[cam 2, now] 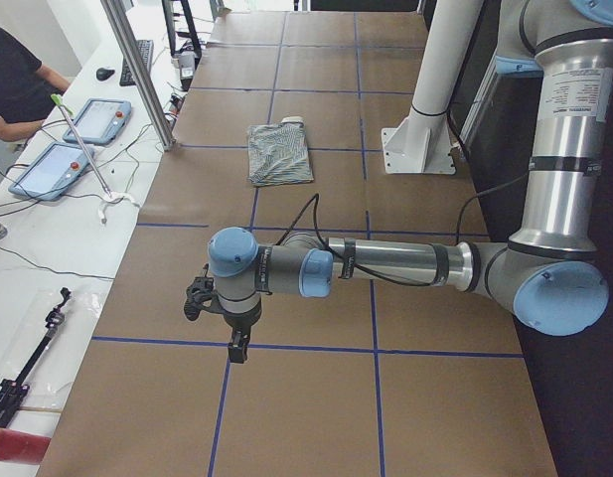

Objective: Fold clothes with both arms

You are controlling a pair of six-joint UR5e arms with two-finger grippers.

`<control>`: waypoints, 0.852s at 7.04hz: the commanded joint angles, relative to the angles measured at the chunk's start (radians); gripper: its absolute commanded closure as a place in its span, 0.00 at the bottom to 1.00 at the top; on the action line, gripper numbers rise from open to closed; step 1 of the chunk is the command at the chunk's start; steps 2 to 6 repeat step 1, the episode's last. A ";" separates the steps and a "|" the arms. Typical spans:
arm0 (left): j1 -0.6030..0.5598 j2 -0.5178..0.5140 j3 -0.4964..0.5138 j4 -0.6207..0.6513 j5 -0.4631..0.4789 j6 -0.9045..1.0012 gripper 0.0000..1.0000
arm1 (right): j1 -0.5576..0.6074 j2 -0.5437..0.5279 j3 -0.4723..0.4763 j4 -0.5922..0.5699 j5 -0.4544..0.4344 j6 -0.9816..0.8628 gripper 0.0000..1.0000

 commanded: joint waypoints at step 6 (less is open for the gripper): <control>0.002 -0.003 0.000 0.000 -0.001 0.000 0.00 | 0.002 0.001 -0.001 0.001 0.000 0.000 0.00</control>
